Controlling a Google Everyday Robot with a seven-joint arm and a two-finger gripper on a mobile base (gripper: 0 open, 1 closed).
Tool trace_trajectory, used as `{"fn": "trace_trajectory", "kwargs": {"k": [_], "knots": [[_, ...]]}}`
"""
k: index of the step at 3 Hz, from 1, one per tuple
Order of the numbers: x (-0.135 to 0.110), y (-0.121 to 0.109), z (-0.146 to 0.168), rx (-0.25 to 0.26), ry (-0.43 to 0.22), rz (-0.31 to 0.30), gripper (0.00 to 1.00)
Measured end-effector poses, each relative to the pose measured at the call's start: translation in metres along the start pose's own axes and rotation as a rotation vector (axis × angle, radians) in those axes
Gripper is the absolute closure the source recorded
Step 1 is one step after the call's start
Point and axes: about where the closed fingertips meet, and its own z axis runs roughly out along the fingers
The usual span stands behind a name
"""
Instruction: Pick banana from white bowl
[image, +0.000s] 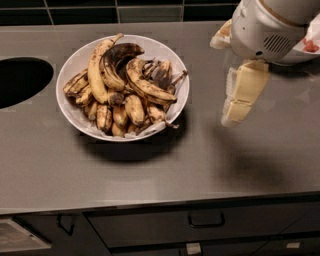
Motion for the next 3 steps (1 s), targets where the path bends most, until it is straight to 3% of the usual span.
{"fn": "trace_trajectory", "kwargs": {"k": [1, 2, 3], "knots": [[-0.042, -0.011, 0.018, -0.032, -0.043, -0.066, 0.0], [-0.073, -0.019, 0.034, -0.043, -0.12, -0.082, 0.0], [-0.075, -0.019, 0.034, -0.031, -0.123, -0.08, 0.0]]}}
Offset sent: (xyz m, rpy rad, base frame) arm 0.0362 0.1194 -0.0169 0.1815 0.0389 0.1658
